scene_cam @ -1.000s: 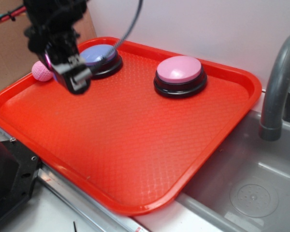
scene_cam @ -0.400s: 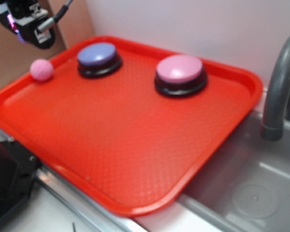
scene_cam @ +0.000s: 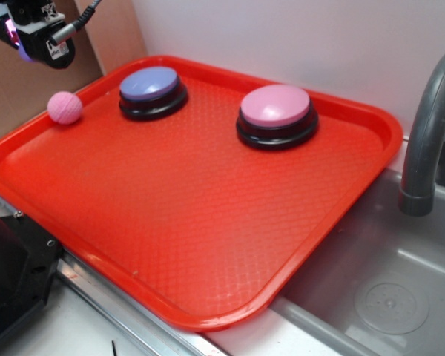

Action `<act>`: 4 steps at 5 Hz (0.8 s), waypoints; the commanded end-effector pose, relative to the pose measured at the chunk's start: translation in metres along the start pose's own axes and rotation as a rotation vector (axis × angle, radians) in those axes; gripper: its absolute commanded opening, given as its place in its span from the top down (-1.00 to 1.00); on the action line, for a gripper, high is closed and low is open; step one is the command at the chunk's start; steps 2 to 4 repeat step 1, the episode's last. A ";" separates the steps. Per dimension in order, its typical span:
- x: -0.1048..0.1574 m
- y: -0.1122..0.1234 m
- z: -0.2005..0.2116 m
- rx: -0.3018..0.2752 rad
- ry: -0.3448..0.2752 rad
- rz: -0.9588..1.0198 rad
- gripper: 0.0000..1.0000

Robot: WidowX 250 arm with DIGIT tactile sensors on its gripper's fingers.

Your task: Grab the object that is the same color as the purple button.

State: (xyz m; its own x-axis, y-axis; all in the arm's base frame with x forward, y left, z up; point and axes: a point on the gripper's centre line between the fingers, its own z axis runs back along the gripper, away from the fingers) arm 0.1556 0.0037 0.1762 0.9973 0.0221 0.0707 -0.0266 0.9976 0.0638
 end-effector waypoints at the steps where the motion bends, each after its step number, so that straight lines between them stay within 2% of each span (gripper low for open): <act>1: 0.017 -0.012 0.007 0.000 -0.032 -0.031 1.00; 4: 0.017 -0.012 0.007 0.000 -0.032 -0.031 1.00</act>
